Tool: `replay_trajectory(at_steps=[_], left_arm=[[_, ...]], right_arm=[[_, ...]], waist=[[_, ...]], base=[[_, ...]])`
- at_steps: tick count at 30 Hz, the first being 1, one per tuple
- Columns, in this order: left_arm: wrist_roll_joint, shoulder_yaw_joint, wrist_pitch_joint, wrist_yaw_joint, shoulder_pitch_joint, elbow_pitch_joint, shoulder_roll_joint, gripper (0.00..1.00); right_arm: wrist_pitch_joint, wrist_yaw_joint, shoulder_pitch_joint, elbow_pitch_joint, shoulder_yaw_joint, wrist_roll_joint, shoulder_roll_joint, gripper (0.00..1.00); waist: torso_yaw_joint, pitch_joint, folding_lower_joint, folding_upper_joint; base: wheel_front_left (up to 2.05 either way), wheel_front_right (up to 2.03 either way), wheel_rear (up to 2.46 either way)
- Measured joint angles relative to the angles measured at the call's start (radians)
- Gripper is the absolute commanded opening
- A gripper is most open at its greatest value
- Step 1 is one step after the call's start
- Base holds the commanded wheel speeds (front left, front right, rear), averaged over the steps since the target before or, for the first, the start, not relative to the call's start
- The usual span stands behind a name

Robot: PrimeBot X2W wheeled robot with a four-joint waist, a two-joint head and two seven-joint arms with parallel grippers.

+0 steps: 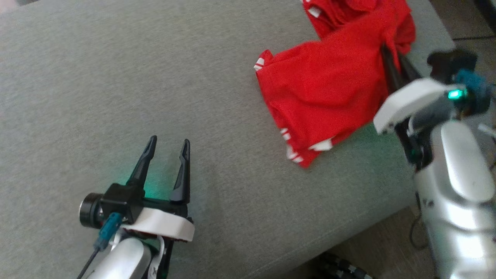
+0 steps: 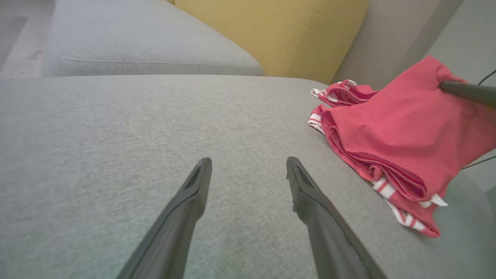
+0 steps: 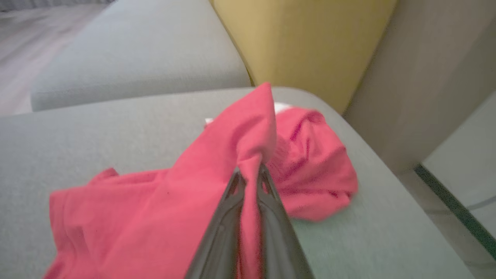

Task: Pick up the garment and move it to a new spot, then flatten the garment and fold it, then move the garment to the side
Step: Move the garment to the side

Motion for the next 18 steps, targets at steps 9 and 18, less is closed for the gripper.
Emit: replay_trajectory(at_steps=[9, 18], left_arm=[[-0.002, 0.014, -0.018, 0.011, 0.0, -0.006, -0.001, 1.0], [-0.008, 0.004, -0.026, 0.01, -0.002, -0.009, -0.009, 1.0]], right_arm=[[0.027, 0.0, -0.203, 0.071, -0.021, -0.006, -0.044, 0.0], [0.037, 0.0, -0.253, 0.146, -0.125, -0.026, -0.138, 0.0]], waist=[[0.09, 0.001, 0.0001, 0.0], [0.159, 0.013, 0.0001, 0.0]], base=[[0.0, 0.0, 0.0], [0.0, 0.0, 0.0]])
